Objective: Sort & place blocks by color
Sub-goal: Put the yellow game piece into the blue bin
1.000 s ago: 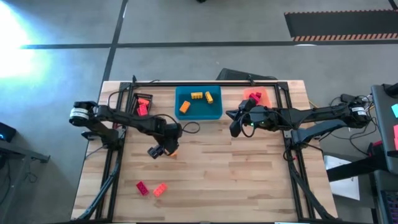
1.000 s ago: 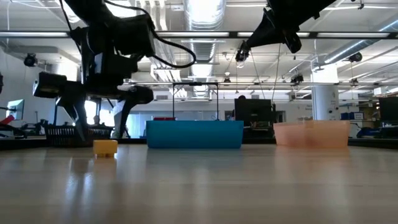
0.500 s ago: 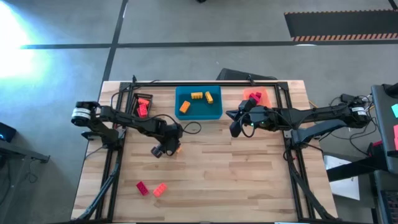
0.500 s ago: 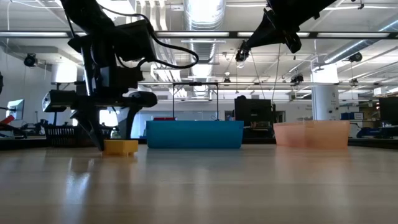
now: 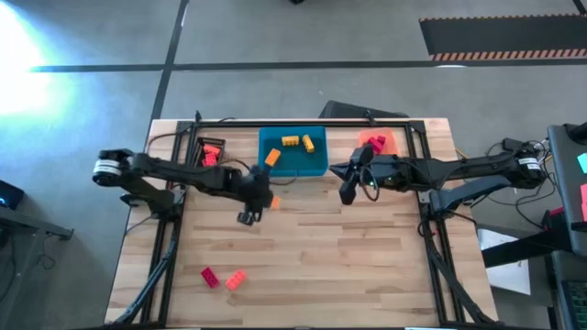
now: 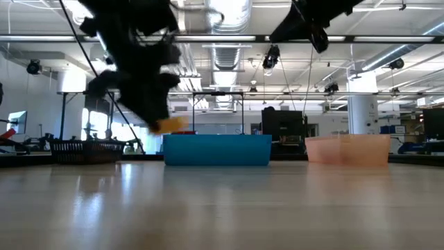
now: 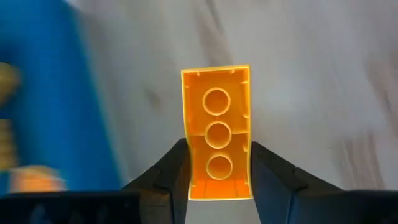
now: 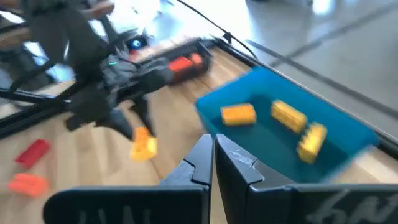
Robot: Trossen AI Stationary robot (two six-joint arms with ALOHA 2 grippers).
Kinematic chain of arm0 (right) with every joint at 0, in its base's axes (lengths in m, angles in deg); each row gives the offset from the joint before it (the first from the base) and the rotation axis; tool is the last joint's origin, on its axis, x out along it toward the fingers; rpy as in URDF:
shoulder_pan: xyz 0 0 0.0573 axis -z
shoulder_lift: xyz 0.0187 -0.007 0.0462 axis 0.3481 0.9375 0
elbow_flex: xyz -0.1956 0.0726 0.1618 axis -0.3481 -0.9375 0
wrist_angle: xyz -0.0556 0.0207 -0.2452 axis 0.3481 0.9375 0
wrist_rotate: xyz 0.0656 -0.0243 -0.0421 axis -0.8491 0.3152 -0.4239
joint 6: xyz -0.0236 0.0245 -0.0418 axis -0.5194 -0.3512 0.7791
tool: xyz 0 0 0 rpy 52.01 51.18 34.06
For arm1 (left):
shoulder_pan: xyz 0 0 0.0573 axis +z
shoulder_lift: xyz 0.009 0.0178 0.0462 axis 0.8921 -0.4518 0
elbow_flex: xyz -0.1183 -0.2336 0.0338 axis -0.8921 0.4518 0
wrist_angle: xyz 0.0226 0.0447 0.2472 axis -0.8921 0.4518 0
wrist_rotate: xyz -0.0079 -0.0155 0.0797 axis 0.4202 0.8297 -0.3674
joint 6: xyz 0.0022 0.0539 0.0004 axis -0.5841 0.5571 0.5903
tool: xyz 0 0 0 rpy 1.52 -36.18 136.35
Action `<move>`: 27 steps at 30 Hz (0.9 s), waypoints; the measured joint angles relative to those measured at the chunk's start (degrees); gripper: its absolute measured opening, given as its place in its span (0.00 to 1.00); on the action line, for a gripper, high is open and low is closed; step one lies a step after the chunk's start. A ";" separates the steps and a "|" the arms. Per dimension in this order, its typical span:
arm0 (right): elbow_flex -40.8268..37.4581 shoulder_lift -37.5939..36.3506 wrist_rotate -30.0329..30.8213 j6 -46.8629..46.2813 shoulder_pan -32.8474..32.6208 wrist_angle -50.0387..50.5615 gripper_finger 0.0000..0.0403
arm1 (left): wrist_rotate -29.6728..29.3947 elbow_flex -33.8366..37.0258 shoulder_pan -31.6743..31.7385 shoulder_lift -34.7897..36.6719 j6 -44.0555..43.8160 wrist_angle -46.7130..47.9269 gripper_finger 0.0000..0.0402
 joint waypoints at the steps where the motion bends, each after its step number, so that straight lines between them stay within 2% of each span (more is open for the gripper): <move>1: 0.64 0.00 -0.94 1.43 0.00 -0.52 0.02 | -0.86 -0.67 0.27 1.28 -1.26 -0.90 0.28; 6: 5.23 0.38 -2.10 11.05 0.00 -1.68 0.02 | -5.34 -2.46 2.48 7.08 -12.75 -12.70 0.28; 11: 10.37 2.38 -4.18 20.83 0.01 -8.58 0.02 | -5.10 -1.09 3.32 11.05 -25.04 -34.68 0.28; 14: 14.53 4.73 -7.63 20.37 0.71 -9.78 0.03 | -3.59 -0.29 2.93 11.71 -28.80 -47.41 0.28; 17: 18.99 7.94 -10.75 18.96 1.63 -8.30 0.04 | -3.14 -0.27 2.86 11.80 -30.17 -55.02 0.28; 22: 26.30 12.25 -13.03 14.49 2.67 -5.87 0.12 | -0.28 -0.18 2.88 11.67 -31.20 -57.28 0.28; 27: 33.63 14.53 -18.43 10.07 3.61 1.25 0.30 | 4.78 0.13 2.56 11.67 -34.67 -57.57 0.28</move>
